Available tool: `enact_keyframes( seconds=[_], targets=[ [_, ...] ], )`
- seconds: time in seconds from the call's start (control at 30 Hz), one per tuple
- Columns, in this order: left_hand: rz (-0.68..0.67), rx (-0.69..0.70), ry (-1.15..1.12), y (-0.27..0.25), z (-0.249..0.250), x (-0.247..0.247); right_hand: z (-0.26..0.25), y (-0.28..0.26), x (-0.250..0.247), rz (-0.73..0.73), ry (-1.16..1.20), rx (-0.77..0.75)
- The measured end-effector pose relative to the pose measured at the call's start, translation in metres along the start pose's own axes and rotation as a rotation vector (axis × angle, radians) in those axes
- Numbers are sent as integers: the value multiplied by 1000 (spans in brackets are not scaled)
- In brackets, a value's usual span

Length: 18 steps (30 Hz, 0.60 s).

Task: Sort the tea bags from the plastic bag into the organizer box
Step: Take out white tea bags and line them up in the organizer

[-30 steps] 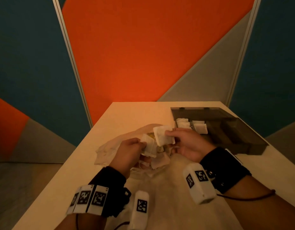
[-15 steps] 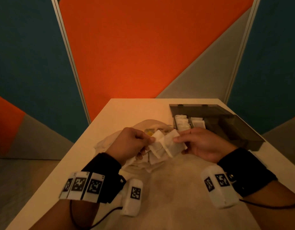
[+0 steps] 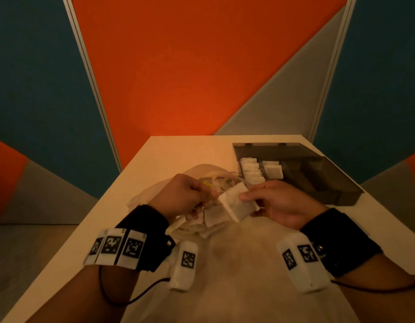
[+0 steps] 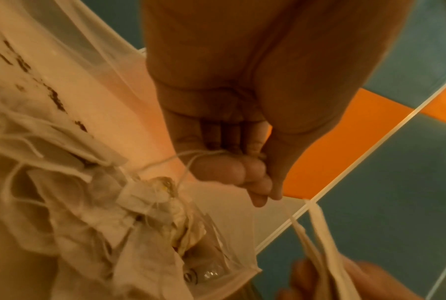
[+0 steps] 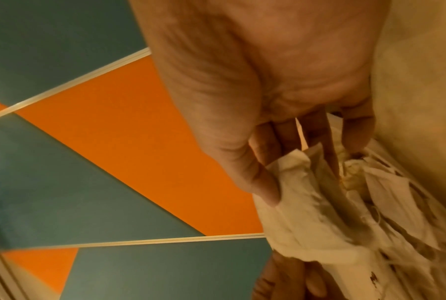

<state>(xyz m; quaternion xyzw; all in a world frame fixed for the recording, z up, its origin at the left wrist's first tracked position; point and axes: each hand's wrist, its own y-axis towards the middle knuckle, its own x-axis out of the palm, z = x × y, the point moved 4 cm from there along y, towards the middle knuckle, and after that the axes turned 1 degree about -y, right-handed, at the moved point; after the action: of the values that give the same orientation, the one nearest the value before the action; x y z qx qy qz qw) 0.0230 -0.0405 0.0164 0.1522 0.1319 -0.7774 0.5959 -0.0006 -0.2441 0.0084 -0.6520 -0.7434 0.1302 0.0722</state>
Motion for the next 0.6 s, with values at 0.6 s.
enact_keyframes(
  seconds=[0.6],
  targets=[
    [-77,217,44,-28,48,36,12,-40,-19,60,-37,17]
  ],
)
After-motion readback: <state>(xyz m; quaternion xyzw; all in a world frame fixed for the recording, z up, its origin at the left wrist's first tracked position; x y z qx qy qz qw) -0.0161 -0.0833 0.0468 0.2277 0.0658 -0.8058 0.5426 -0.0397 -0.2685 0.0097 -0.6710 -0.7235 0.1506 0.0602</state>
